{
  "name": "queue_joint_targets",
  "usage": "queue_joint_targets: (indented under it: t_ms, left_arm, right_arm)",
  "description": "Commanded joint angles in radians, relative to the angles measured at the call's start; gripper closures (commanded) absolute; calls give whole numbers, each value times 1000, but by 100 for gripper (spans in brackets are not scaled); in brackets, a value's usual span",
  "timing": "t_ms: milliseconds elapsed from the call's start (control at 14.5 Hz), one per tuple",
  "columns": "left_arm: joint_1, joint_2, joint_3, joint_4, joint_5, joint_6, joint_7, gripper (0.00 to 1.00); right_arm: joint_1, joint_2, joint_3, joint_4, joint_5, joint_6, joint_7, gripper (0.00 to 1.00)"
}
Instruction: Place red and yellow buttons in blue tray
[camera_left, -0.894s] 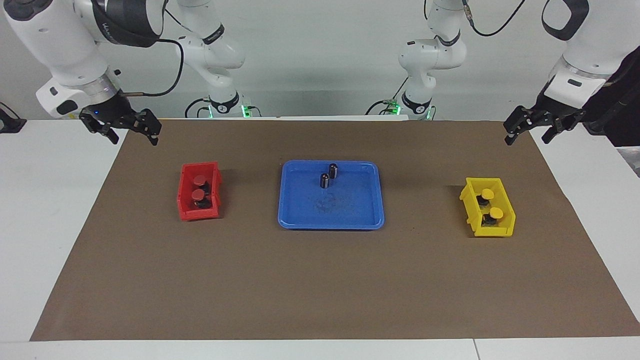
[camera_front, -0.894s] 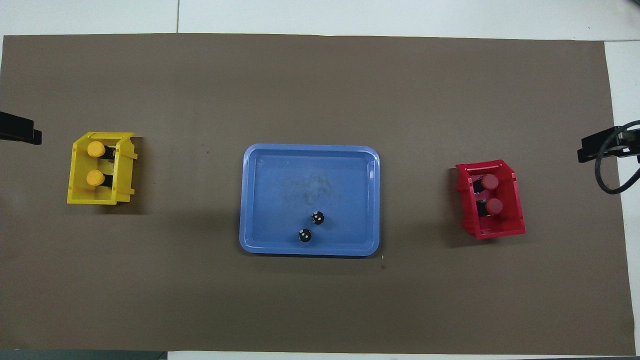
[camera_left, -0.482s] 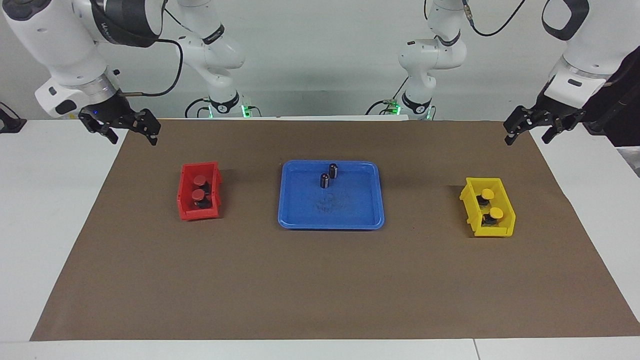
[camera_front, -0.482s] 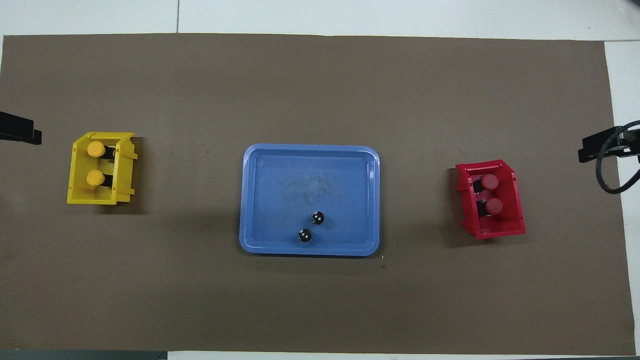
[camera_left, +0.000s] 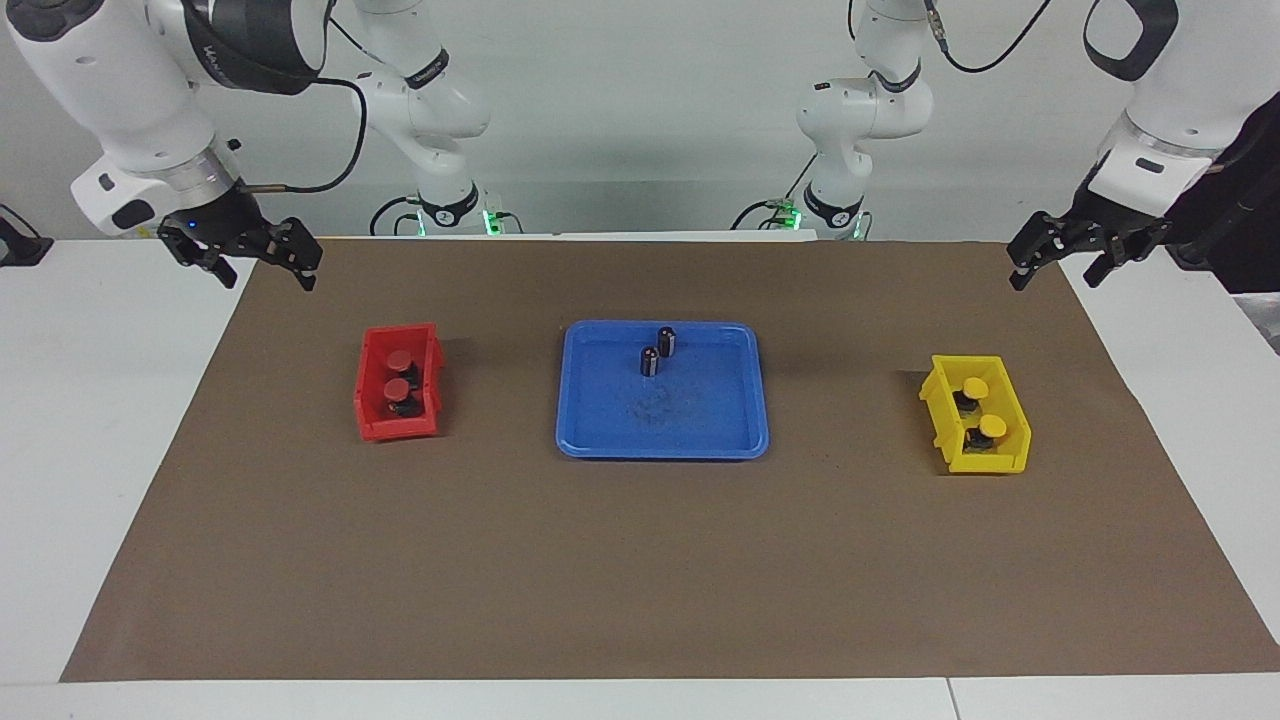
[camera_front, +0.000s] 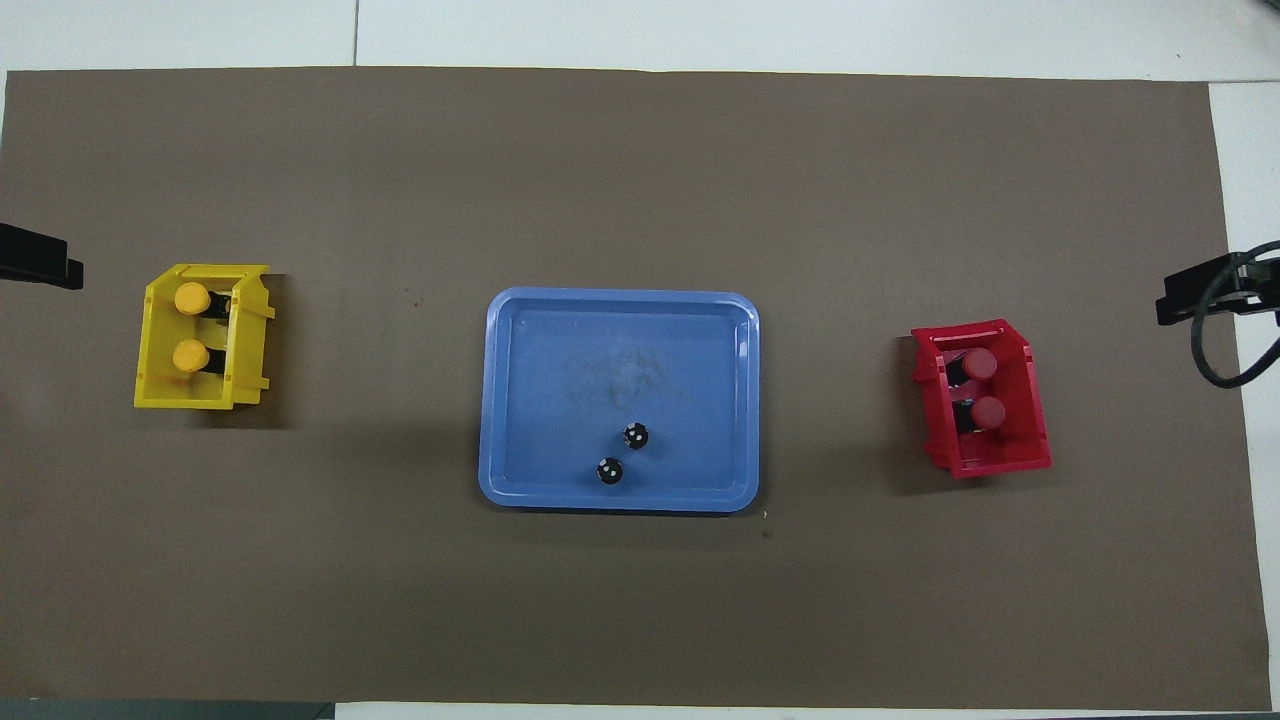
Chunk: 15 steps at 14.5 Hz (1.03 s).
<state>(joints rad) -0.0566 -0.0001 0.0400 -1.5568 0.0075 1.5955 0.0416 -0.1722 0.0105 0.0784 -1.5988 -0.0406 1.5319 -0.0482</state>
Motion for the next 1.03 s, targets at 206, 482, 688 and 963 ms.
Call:
queue_joint_targets:
  t_ms: [206,482,688,963]
  left_arm:
    - [6,-32,1,-40,-14,24,9,0]
    - [6,-32,1,-40,-14,24,9,0]
    - [6,-32,1,-40,-14,24,11,0]
    - [6,-32,1,-40,-14,24,11,0]
  right_arm:
    - [5,-18,6,-53,18,56,-30,0]
    - [69,-104,6,-309,19,331,-10,10]
    - [77,-38,7,-337,21,422,4,16]
    - [76,8,6,-464,63,627,4,24]
